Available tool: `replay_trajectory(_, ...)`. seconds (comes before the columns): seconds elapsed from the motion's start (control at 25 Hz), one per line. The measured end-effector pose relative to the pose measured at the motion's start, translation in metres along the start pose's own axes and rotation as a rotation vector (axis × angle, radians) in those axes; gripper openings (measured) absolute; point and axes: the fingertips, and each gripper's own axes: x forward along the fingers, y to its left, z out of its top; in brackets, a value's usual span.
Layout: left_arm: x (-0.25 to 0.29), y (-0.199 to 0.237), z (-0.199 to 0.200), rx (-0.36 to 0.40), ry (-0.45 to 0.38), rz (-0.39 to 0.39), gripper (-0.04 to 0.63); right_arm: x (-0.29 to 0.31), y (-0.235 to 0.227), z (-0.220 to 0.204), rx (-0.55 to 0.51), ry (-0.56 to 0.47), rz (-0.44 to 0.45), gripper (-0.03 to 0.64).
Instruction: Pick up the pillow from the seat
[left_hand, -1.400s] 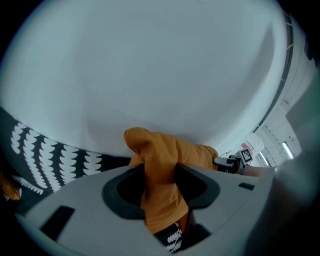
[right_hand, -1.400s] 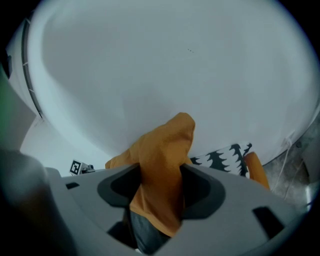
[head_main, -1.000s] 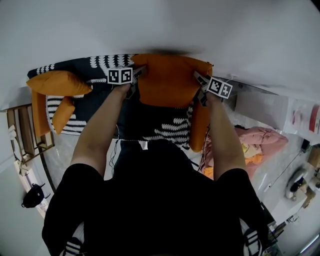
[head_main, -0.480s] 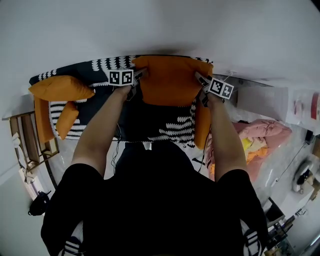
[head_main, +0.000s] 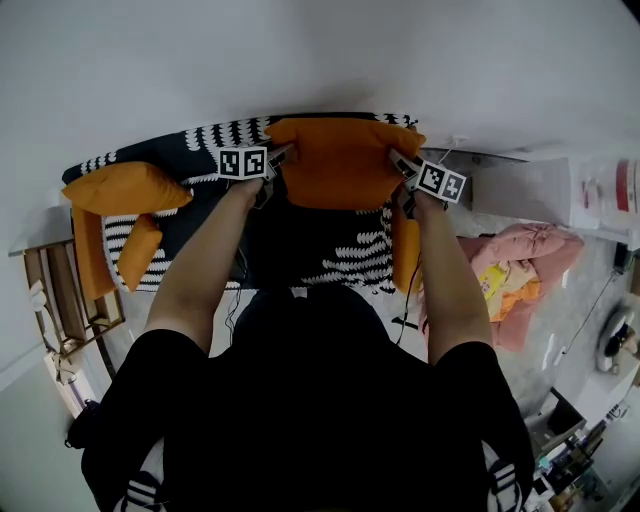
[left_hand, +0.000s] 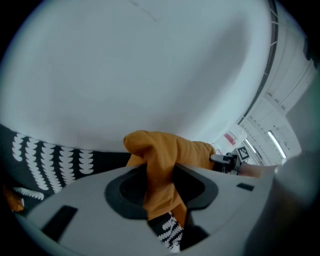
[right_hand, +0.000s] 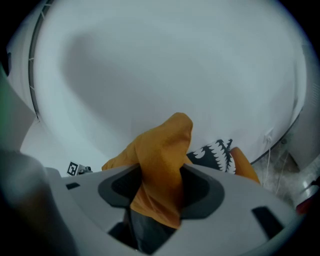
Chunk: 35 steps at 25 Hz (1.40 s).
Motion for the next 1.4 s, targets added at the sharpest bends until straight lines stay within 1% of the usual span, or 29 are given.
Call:
replay_trajectory(0.64, -0.04, -0.044, 0.002, 0.064, -0.034, -0.074, 0.153, -0.06, 0.039, -0.011, -0.018, -0.091, -0.009, 0.23)
replay_trajectory(0.88, -0.054, -0.06, 0.005, 0.041, -0.051, -0.11, 0.153, -0.081, 0.054, -0.01, -0.022, -0.127, -0.015, 0.23)
replay_trajectory(1.24, -0.076, -0.082, 0.011, 0.112, -0.047, -0.161, 0.153, -0.112, 0.076, -0.019, -0.02, -0.172, -0.011, 0.229)
replay_trajectory(1.4, -0.082, -0.09, 0.015, 0.126, -0.051, -0.184, 0.152, -0.125, 0.085, -0.022, -0.021, -0.19, -0.017, 0.23)
